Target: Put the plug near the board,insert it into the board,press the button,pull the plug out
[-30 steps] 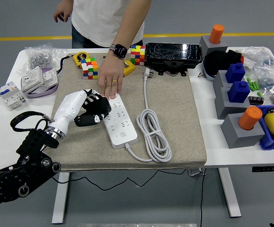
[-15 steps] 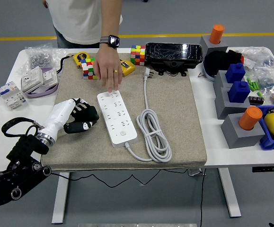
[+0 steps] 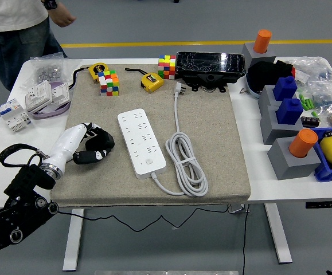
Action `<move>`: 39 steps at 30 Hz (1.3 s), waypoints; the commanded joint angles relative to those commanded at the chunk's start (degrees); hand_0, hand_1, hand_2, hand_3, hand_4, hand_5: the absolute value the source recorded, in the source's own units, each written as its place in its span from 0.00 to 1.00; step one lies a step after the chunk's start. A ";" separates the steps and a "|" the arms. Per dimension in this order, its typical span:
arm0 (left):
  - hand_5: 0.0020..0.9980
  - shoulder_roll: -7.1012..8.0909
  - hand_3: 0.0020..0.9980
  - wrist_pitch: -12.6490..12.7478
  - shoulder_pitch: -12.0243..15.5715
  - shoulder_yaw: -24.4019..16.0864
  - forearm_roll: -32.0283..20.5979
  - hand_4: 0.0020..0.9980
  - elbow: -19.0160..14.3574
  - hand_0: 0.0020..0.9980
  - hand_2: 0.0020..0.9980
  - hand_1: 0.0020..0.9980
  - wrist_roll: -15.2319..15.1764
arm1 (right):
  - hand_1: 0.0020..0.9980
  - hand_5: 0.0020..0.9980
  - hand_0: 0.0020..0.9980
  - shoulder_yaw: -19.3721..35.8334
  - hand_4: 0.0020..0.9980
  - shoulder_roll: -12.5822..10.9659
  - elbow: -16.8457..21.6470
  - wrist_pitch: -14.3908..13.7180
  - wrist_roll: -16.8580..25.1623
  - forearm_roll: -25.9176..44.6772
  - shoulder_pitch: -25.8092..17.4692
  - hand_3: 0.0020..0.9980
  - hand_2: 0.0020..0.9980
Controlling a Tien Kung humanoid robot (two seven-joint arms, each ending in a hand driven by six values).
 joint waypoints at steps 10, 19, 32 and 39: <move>0.64 0.80 0.91 -4.00 3.02 -5.95 -4.11 1.00 -3.90 0.78 0.90 0.85 -5.60 | 0.67 0.52 0.58 0.04 0.99 -0.07 0.02 0.00 -0.05 -0.11 -0.04 0.62 0.68; 0.52 0.14 0.80 1.30 6.01 -12.46 -23.95 1.00 -9.39 0.64 0.74 0.72 -21.68 | 0.67 0.52 0.58 0.23 0.99 -0.02 0.08 0.02 -0.02 -0.19 -0.01 0.62 0.68; 0.48 0.19 0.72 1.38 6.51 -18.78 -31.22 0.90 -11.77 0.57 0.67 0.65 -19.15 | 0.67 0.52 0.58 0.10 0.99 -0.73 0.52 0.12 -0.03 -0.43 1.68 0.62 0.68; 0.50 0.33 0.72 0.57 6.67 -20.29 -30.28 0.87 -12.99 0.56 0.66 0.63 -18.67 | 0.67 0.52 0.58 -0.52 0.98 -1.11 0.51 0.11 0.02 -0.32 3.30 0.62 0.68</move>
